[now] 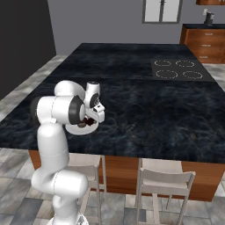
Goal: Take the cinnamon bottle from the cabinet and place it on the dining table, next to the plate with the cupcake. Then take the chocolate from the dining counter and place it on the cupcake plate.
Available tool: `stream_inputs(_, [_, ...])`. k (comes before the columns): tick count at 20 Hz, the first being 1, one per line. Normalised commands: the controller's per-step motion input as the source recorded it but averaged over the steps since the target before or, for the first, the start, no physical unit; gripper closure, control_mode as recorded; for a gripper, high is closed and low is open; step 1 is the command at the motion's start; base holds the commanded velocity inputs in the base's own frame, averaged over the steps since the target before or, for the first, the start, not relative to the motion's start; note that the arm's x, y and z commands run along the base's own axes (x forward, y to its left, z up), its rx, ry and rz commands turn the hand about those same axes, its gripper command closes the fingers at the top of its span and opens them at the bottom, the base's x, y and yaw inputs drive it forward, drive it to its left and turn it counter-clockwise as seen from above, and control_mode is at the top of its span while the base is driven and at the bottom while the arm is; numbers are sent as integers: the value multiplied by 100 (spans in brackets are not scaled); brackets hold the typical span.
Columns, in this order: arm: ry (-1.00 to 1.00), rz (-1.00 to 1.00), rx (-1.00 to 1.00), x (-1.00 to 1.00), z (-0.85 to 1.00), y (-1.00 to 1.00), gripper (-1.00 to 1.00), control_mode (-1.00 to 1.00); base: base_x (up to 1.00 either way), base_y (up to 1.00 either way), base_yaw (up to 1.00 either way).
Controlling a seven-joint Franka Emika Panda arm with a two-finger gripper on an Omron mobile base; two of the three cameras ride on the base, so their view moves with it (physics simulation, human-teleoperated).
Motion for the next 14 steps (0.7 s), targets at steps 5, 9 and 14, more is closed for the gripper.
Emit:
stream_inputs(5, [0, 12, 0, 0, -16, 9, 100, -100, 0, 0, 0])
stream_inputs(9, [0, 11, 0, 0, -7, 8, 100, -100, 0, 0, 0])
stream_inputs(14, [0, 8, 0, 0, 0, 0, -100, -100, 0, 0, 0])
